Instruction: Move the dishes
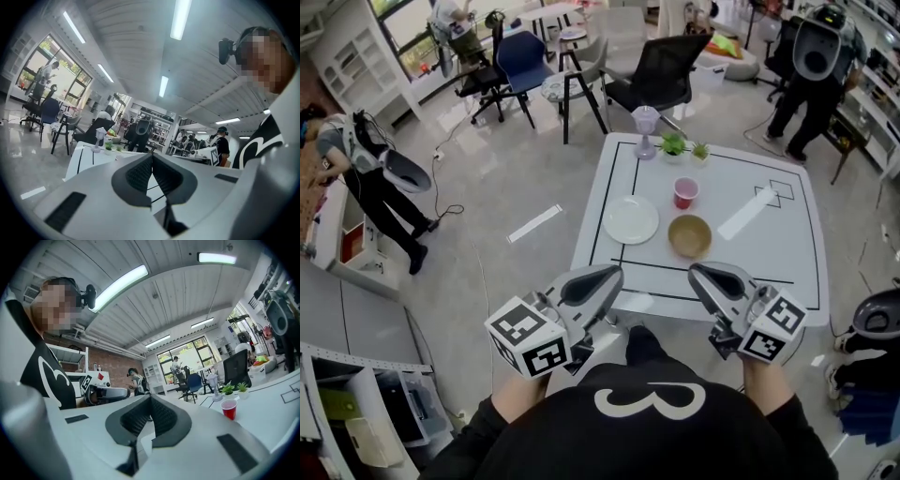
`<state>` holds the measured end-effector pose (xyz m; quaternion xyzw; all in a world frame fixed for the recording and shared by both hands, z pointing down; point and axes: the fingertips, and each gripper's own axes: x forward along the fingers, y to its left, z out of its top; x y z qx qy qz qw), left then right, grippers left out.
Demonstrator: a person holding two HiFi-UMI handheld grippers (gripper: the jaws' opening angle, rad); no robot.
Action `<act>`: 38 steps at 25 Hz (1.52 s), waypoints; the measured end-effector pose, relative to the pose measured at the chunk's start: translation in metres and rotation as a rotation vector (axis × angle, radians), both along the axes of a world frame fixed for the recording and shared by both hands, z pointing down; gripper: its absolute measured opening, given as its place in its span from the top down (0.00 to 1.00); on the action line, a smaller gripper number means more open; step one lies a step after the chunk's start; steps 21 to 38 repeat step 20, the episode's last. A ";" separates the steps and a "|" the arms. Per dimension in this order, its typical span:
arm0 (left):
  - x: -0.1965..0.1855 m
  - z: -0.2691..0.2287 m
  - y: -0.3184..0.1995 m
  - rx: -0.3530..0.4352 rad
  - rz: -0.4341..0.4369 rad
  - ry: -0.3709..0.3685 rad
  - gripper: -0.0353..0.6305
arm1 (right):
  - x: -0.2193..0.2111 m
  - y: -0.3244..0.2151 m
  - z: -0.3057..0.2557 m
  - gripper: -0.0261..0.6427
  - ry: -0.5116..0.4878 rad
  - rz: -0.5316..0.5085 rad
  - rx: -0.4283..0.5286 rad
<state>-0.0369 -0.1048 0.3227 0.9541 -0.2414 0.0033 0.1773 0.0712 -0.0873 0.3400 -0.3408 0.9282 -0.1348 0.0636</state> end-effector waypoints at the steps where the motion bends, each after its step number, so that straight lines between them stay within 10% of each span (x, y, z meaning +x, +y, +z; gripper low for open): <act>1: 0.002 0.002 0.002 -0.002 0.010 -0.005 0.94 | -0.001 0.001 0.001 0.95 -0.004 -0.003 -0.003; 38: 0.015 0.012 0.011 -0.007 0.042 -0.028 0.94 | 0.012 0.012 0.013 0.95 0.011 0.040 -0.027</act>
